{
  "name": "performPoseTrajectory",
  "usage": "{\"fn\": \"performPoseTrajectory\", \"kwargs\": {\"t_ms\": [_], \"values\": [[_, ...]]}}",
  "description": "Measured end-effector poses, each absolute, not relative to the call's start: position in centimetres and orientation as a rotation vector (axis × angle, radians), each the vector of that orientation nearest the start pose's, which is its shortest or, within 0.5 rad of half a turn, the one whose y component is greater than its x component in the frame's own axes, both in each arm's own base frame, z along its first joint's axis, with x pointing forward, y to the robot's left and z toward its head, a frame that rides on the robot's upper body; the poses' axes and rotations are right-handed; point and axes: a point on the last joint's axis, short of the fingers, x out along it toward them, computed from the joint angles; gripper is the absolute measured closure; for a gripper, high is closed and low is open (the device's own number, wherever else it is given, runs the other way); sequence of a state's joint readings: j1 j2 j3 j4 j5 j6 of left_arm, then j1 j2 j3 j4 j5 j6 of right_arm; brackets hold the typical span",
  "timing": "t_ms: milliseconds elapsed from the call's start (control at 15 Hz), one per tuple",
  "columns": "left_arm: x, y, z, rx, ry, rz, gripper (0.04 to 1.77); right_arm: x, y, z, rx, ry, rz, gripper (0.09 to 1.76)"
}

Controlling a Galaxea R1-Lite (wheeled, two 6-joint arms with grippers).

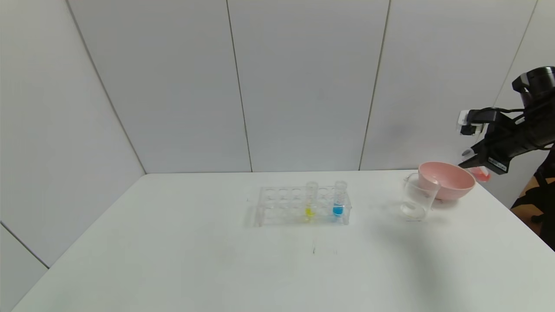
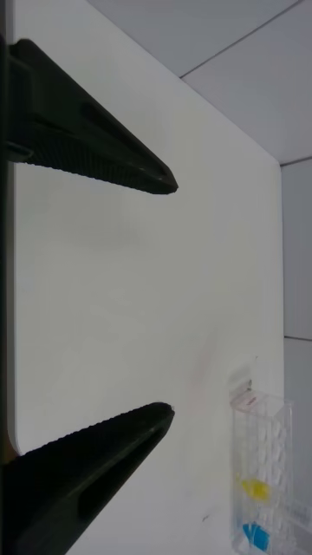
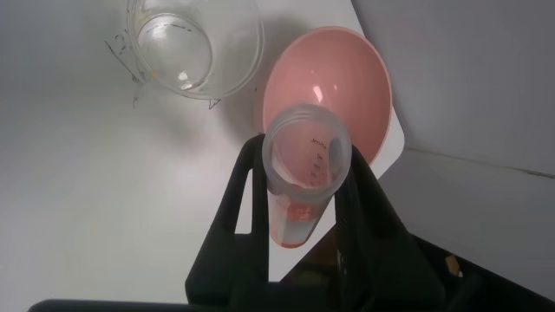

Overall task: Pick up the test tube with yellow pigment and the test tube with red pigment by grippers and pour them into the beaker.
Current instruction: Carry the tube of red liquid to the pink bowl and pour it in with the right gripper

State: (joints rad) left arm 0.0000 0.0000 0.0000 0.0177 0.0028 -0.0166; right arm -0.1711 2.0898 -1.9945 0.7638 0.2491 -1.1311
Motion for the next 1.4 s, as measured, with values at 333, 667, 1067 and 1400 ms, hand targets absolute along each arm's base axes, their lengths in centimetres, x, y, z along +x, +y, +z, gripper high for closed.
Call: {"fn": "performPoseTrajectory", "kwargs": {"t_ms": [333,667,1067,1400], "values": [[-2.3,0.0,7.4,-0.017,0.017,0.003,0.09,40.2,-3.0,23.8,-0.955,0.700,0.527,1.35],[-2.3,0.0,7.4,-0.016,0.017,0.003,0.09,40.9,-2.0,23.1,-0.997,0.724,0.501,1.35],[-2.3,0.0,7.4,-0.017,0.017,0.003,0.09,41.2,-1.3,23.0,-1.031,0.733,0.471,1.35],[-2.3,0.0,7.4,-0.016,0.017,0.003,0.09,41.3,-0.4,23.0,-1.047,0.730,0.472,1.35]]}}
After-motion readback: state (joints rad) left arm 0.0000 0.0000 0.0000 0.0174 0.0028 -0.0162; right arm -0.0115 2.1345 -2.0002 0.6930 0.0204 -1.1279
